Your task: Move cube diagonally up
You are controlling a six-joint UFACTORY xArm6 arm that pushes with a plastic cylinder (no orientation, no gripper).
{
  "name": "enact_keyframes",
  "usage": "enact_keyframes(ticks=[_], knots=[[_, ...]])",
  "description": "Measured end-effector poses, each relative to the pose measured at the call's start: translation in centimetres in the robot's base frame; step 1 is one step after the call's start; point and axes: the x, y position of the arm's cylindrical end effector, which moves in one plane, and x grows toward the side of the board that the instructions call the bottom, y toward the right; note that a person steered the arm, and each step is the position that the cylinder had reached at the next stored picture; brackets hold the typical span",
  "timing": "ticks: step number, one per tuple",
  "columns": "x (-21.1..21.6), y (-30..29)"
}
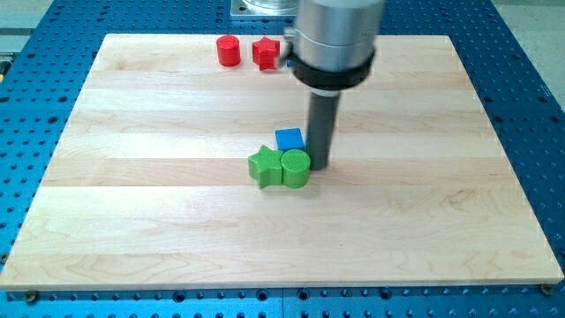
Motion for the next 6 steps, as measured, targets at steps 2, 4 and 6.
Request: enact_keyframes(ticks=[2, 4, 6], knots=[[-4.0, -10.9], [-0.2, -13.0], [-7.8, -15.8]])
